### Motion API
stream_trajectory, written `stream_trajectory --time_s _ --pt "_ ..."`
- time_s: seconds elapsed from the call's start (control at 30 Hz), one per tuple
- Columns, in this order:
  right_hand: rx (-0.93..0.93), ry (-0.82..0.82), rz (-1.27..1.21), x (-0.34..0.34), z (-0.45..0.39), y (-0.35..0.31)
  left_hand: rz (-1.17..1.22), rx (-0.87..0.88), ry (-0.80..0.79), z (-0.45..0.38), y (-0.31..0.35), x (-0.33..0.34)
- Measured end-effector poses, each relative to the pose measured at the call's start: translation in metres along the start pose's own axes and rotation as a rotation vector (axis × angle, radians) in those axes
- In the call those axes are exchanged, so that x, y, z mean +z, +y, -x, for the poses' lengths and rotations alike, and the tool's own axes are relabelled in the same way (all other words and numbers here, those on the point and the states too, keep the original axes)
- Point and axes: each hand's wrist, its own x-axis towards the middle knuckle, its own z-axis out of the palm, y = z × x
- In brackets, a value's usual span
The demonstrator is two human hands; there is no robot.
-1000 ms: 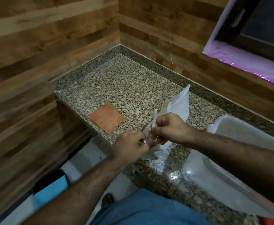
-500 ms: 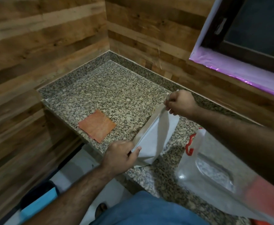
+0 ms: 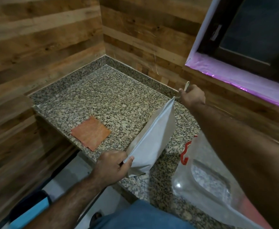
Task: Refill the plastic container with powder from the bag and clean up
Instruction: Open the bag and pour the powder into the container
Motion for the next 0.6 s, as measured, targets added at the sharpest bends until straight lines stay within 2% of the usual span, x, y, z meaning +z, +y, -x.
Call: stream_trajectory --time_s 0.07,0.1,0.23,0.27,0.4,0.47,0.6 --pt "0.056 0.008 0.046 0.002 0.008 0.002 0.024 -0.005 0.011 -0.001 0.001 -0.001" --pt "0.079 -0.038 0.075 0.004 0.012 0.003 0.041 -0.008 0.017 -0.001 0.001 -0.001" --pt "0.227 -0.544 0.011 0.015 0.044 0.002 0.044 -0.008 0.029 -0.003 0.006 -0.001" --pt "0.239 -0.615 0.016 0.018 0.052 -0.001 0.033 -0.001 0.020 -0.003 0.006 -0.001" --pt "0.165 -0.601 0.020 0.039 0.061 -0.008 -0.005 0.033 -0.045 -0.008 0.005 -0.003" --pt "0.189 -0.592 -0.009 0.044 0.061 -0.015 -0.012 0.028 -0.077 -0.010 0.005 -0.004" --pt "0.106 -0.496 0.187 0.044 0.063 -0.034 -0.051 -0.101 -0.141 -0.014 0.010 -0.006"
